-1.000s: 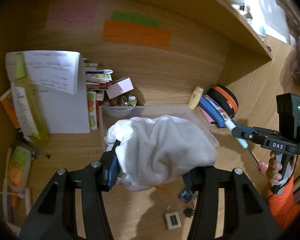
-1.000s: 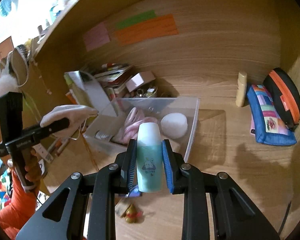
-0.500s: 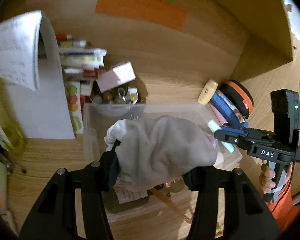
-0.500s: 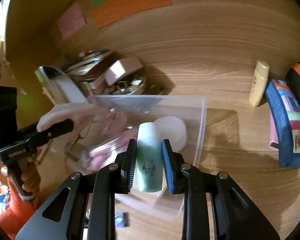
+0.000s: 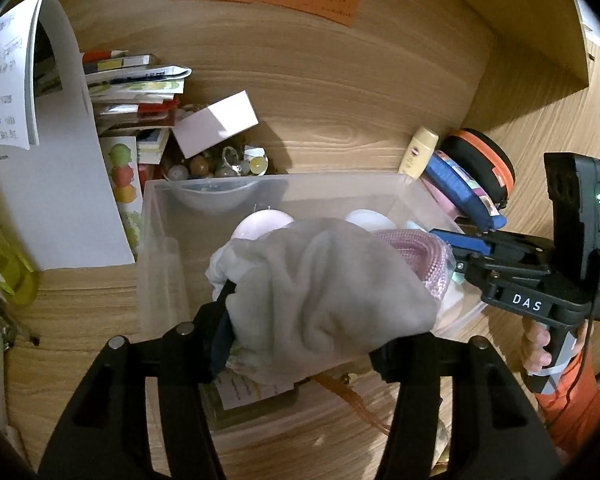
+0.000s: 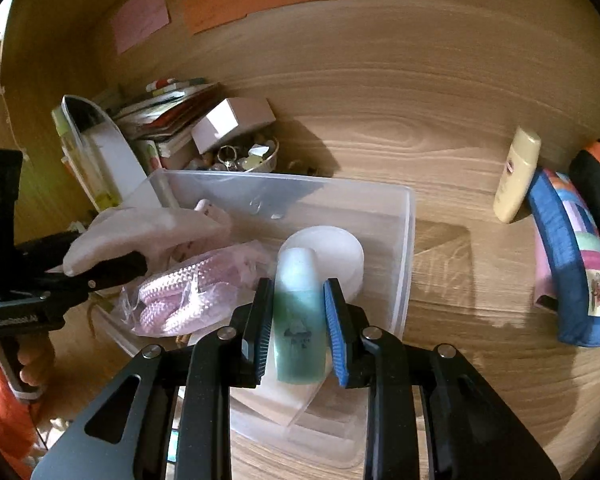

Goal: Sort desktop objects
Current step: 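Carry the pouch and tube over the clear bin and lower them in, then open both grippers and move them back toward the items on the desk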

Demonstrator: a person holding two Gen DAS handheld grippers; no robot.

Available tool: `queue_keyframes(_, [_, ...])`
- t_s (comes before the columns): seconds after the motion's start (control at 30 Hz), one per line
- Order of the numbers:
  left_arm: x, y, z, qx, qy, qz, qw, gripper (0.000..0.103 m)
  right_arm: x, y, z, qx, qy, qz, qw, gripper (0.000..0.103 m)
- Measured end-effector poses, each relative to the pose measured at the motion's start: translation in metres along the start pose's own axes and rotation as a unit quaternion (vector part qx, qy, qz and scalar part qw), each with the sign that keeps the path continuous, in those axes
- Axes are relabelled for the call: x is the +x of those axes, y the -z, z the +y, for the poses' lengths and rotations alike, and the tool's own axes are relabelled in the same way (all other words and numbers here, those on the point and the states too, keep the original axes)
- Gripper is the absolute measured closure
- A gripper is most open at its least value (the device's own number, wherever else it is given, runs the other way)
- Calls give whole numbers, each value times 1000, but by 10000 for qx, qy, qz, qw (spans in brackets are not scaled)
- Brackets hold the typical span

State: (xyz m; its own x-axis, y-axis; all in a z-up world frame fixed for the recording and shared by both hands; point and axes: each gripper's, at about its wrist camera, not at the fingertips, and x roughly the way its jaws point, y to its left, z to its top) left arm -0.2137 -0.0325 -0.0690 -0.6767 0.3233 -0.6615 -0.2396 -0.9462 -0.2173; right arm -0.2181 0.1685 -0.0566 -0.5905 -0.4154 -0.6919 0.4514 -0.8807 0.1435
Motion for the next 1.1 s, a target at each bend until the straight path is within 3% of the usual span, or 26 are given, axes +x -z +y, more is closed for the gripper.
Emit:
queue_keyframes(0.17, [-2, 1, -2, 72, -108, -45, 9999, 47, 0, 1, 4, -98, 154, -61, 9998, 80])
queue_keyframes(0.37, [-1, -2, 0, -117, 100, 274, 9995, 41, -11, -4, 5, -48, 163, -134, 9998, 66])
queue_keyframes(0.43, [-6, -2, -3, -102, 60, 331, 9994, 40, -18, -5, 7, -32, 156, -192, 9997, 65])
queue_keyframes(0.5, [-14, -2, -6, -100, -16, 302, 9995, 35, -28, -4, 12, -49, 160, -272, 9995, 58])
queue_keyframes(0.6, [-33, -2, -11, -106, -12, 150, 9998, 25, -45, 0, 21, -85, 128, -399, 9991, 44])
queue_keyframes(0.73, [-60, 0, -21, -78, 16, -76, 9999, 8, -67, 7, 36, -181, 164, -524, 9983, 32])
queue_keyframes(0.8, [-76, 1, -25, -57, -14, -239, 9997, 8, -80, 11, 41, -180, 163, -648, 9976, 21])
queue_keyframes(1.1, [-137, 21, -33, -27, -890, -931, 9917, 8, -128, 40, 64, -457, 335, -1015, 9932, 19])
